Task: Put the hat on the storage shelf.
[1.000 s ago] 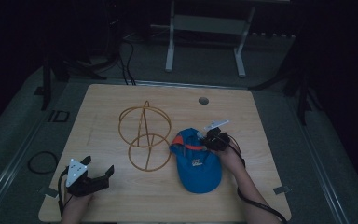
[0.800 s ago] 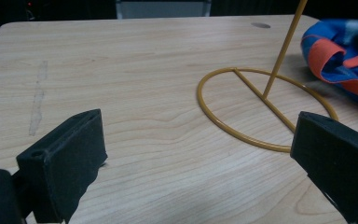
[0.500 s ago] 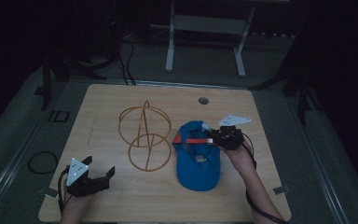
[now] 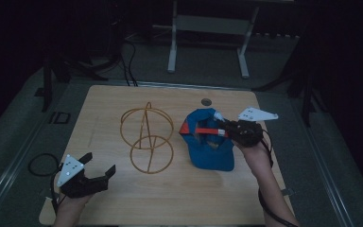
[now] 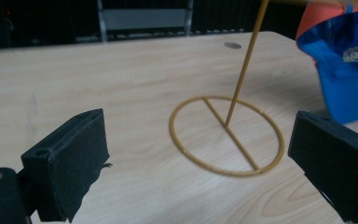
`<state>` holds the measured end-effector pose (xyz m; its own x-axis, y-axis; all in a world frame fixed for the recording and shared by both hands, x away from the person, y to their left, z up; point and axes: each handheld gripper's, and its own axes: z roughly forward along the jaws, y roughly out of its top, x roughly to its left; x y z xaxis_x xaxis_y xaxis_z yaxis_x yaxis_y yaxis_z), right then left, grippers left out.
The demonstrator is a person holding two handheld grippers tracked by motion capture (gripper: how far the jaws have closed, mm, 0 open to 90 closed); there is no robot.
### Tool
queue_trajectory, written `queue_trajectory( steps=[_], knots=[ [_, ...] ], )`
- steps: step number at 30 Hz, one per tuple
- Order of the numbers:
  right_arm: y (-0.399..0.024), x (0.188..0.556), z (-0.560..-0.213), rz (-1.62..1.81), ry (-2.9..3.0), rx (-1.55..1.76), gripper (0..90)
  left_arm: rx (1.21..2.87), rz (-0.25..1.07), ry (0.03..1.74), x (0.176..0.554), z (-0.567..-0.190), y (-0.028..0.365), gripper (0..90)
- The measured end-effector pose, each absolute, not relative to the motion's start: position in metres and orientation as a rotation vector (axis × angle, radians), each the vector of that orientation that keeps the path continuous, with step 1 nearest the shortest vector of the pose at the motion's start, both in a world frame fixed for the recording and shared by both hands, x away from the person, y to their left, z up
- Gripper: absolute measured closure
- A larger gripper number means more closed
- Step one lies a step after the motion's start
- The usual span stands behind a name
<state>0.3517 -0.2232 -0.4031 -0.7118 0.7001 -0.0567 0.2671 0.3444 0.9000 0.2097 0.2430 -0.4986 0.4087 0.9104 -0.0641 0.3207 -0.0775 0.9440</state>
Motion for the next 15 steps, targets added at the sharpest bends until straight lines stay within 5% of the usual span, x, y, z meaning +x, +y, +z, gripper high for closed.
queue_trajectory(
  steps=[15],
  knots=[
    [-0.227, 0.331, -0.369, 1.434, 2.119, 0.813, 85.4, 1.642, 0.747, 0.944, 0.219, -0.414, 0.221, 7.2]
  ],
)
